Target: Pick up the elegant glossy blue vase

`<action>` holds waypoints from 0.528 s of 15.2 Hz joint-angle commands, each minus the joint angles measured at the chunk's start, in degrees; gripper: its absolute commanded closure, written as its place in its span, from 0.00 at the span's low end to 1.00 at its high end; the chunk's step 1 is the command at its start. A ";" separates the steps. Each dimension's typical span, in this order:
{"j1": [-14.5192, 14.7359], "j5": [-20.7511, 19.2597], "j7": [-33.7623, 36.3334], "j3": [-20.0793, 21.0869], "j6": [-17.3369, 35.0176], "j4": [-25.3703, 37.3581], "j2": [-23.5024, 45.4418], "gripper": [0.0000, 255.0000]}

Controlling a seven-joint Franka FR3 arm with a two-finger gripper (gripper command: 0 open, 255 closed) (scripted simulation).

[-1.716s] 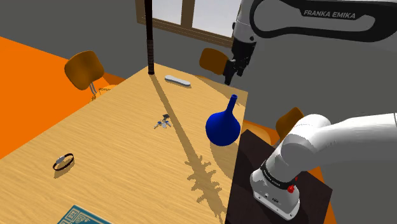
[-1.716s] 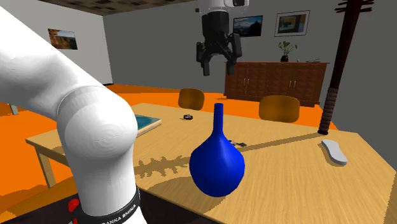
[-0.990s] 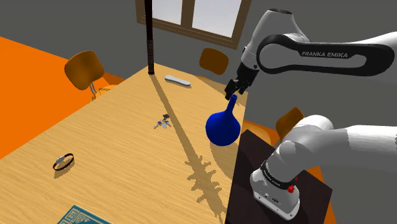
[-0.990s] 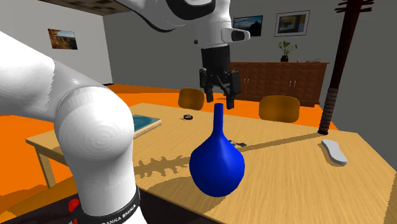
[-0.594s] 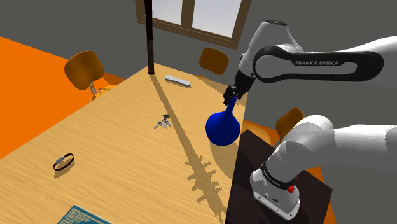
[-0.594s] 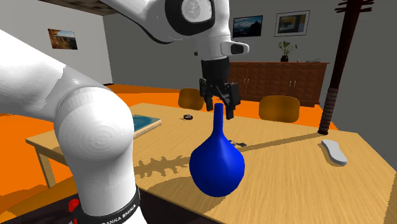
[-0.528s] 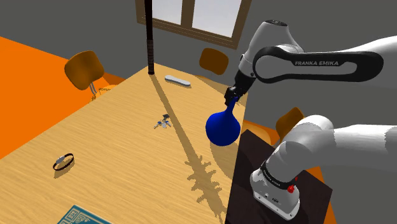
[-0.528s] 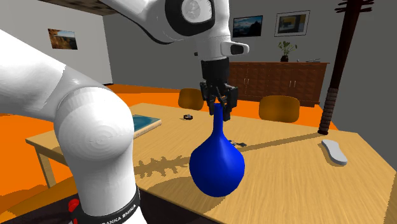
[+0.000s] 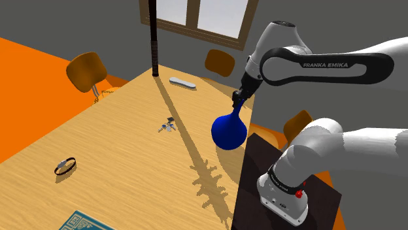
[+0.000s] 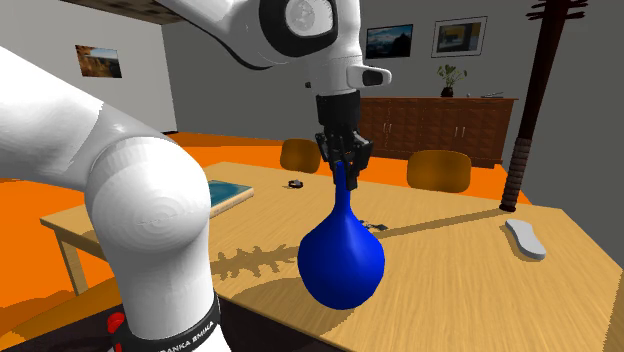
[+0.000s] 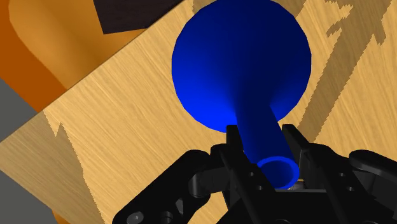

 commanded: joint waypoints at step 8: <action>0.02 0.07 -0.07 0.03 -6.12 4.86 -1.14 1.00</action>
